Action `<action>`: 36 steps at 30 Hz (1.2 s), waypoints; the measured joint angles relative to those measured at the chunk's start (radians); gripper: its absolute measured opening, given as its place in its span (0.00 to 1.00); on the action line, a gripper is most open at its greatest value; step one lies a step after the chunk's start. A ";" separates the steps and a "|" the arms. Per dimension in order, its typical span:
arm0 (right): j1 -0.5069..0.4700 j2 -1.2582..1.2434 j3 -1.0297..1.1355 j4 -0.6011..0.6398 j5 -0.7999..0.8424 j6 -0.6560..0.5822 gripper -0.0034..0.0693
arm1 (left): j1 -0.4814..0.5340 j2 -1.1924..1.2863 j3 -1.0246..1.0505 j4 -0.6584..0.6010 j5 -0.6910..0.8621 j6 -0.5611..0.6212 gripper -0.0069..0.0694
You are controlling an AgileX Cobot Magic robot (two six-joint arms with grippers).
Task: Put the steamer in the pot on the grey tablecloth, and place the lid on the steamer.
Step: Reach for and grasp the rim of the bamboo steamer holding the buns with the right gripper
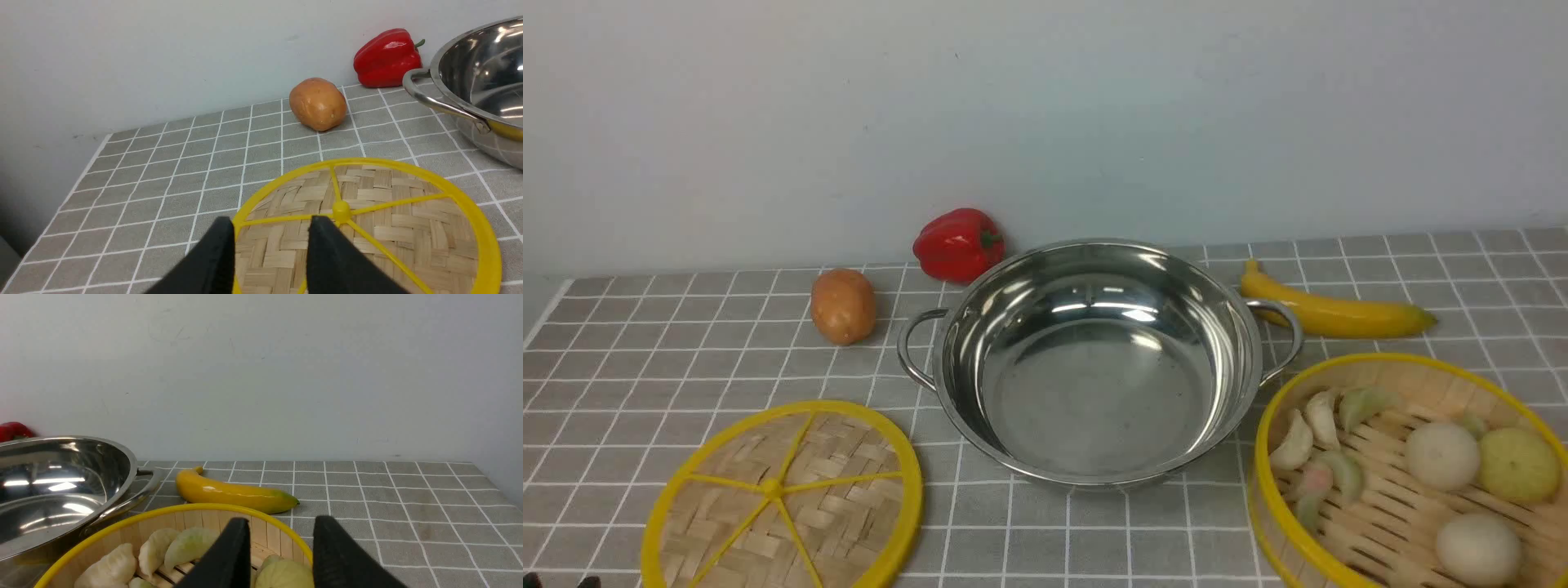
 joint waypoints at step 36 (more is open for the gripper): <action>0.000 0.000 0.000 0.053 -0.001 0.014 0.38 | 0.000 0.000 0.000 -0.124 -0.004 -0.055 0.41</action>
